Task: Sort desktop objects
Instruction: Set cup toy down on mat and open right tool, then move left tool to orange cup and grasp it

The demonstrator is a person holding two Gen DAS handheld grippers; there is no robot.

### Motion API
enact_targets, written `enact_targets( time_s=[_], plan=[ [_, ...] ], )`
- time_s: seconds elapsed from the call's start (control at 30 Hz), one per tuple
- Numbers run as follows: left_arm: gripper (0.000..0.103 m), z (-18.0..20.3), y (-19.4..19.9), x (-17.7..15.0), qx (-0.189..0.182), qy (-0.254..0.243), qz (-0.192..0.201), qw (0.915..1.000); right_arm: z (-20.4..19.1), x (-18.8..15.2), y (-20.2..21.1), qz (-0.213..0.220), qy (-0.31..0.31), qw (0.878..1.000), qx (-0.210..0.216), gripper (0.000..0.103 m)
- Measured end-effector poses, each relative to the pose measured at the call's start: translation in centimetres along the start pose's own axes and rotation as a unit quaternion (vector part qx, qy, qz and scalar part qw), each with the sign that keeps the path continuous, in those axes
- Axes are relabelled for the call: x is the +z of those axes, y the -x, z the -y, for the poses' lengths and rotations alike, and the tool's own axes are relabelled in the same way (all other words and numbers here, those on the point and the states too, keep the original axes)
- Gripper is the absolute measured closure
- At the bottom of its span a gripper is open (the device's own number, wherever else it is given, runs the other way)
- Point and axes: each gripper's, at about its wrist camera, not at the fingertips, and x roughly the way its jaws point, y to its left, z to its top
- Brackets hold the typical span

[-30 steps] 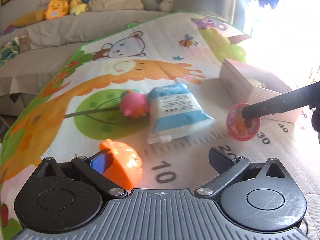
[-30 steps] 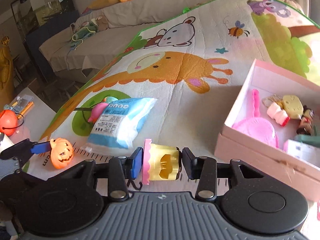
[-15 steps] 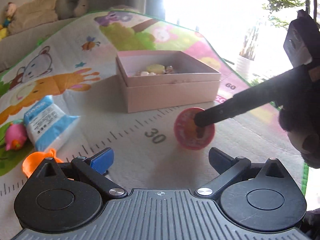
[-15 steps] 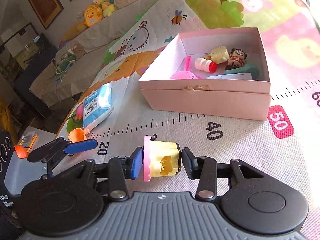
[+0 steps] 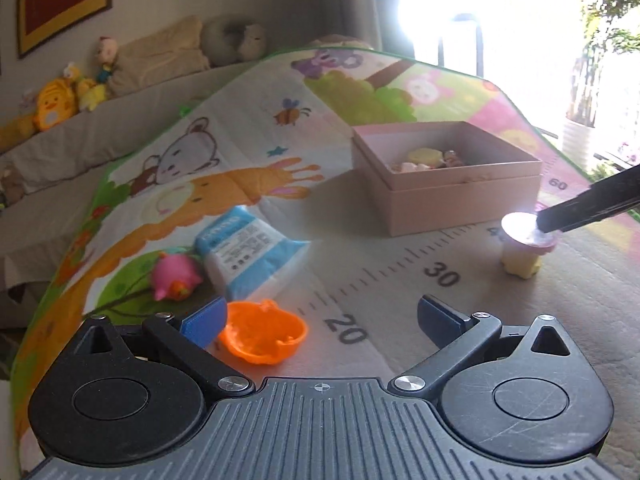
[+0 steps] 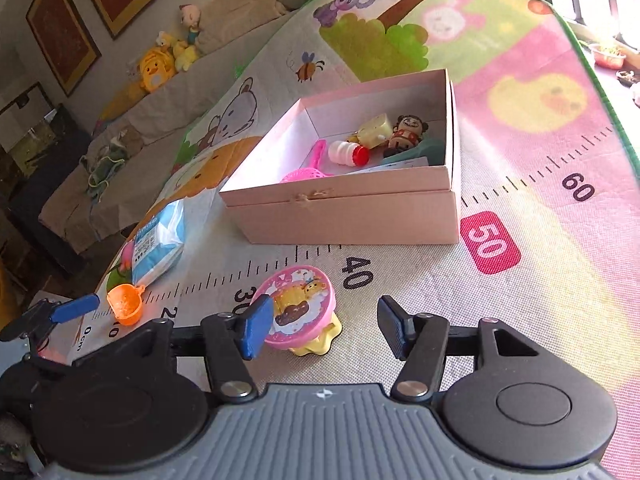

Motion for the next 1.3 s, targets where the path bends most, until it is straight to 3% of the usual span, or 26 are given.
enact_targets(
  time_s=[0.2, 0.4, 0.53, 0.63, 0.93, 1.13, 1.3],
  plan=[
    [0.0, -1.9, -2.4, -0.3, 0.042, 0.017, -0.031, 0.9985, -1.9, -0.2, 1.2, 0.036, 0.063, 0.997, -0.027, 0.031],
    [0.002, -1.8, -3.5, -0.6, 0.036, 0.012, -0.034, 0.9987, -3.8, -1.3, 1.4, 0.049, 0.133, 0.988, -0.055, 0.022],
    [0.033, -1.7, -4.0, -0.4, 0.028, 0.002, -0.043, 0.9987, -4.9, -2.5, 1.5, 0.047, 0.177, 0.981, -0.059, 0.019],
    [0.039, -1.6, -4.2, -0.5, 0.022, 0.008, -0.051, 0.9984, -5.5, -3.1, 1.5, 0.044, 0.194, 0.978, -0.061, 0.018],
    [0.038, 3.7, -2.9, -0.8, -0.101, -0.015, -0.055, 0.9933, -5.4, -3.8, 0.7, 0.034, 0.199, 0.976, -0.078, 0.016],
    [0.024, 5.7, -1.5, -1.4, -0.178, -0.03, -0.064, 0.9815, -4.8, -4.1, 0.7, 0.032, 0.197, 0.976, -0.085, 0.012],
    [0.014, 7.5, 0.1, -2.3, -0.206, -0.088, -0.055, 0.973, -4.3, -4.3, 0.5, 0.029, 0.19, 0.977, -0.089, 0.012]
  ],
)
